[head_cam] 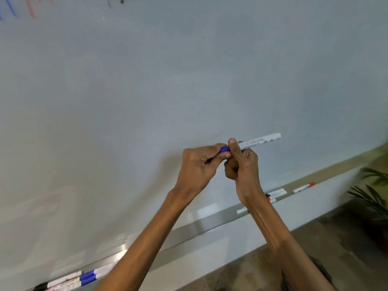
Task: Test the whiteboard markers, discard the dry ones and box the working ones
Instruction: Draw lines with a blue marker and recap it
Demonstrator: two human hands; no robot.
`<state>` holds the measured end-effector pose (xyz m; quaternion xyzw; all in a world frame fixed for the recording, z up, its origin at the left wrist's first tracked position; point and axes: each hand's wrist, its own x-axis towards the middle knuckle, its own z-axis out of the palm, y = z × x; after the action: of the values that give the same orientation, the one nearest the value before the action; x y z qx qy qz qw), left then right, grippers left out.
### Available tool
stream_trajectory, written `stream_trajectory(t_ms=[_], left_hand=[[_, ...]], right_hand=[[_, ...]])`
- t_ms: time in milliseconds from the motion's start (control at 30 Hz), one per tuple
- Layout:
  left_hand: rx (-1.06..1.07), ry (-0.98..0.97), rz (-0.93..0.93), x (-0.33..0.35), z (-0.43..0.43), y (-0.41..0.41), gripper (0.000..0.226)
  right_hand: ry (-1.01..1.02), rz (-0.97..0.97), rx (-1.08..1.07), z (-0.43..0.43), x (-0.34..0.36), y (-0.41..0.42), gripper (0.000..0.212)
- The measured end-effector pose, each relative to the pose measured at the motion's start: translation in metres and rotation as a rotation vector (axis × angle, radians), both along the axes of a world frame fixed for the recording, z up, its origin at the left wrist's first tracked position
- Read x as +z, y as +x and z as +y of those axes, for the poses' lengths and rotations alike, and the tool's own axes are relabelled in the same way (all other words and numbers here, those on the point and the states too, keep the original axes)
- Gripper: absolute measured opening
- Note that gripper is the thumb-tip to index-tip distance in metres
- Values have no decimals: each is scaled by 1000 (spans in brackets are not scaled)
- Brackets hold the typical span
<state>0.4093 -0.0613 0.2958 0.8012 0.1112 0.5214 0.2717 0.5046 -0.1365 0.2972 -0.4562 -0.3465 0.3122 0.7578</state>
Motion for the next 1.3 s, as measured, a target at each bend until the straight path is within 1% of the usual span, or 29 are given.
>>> stream_trajectory(t_ms=[67, 233, 367, 500, 633, 700, 800, 900, 1000, 1067, 1200, 1300], left_hand=[[-43, -17, 31, -8, -1, 6, 18], [-176, -177, 88, -26, -12, 23, 17], [-237, -252, 111, -36, -25, 40, 18], [-232, -331, 166, -48, -33, 61, 20], [-305, -404, 294, -62, -41, 85, 21], [-335, -379, 371, -71, -46, 100, 23], [-323, -335, 483, -88, -53, 128, 25], [-265, -213, 639, -106, -64, 163, 27], [-221, -112, 780, -126, -80, 200, 25], [-222, -78, 816, -141, -93, 226, 21], [-227, -130, 854, -175, -121, 277, 22], [-189, -94, 912, -206, -138, 318, 21]], right_hand=[[-33, -1, -25, -7, -9, 5, 40], [-119, -31, -164, -36, -24, 22, 40], [-178, -57, -234, -61, -34, 43, 26], [-240, -7, -295, -90, -45, 70, 29], [-345, 30, -352, -117, -64, 105, 28], [-412, 30, -367, -128, -73, 122, 30], [-454, 26, -350, -146, -87, 149, 24], [-474, 13, -366, -168, -104, 181, 19], [-564, -50, -361, -191, -126, 219, 16], [-632, -116, -328, -207, -142, 247, 16], [-791, -214, -310, -232, -184, 303, 16], [-901, -363, -297, -244, -218, 337, 20]])
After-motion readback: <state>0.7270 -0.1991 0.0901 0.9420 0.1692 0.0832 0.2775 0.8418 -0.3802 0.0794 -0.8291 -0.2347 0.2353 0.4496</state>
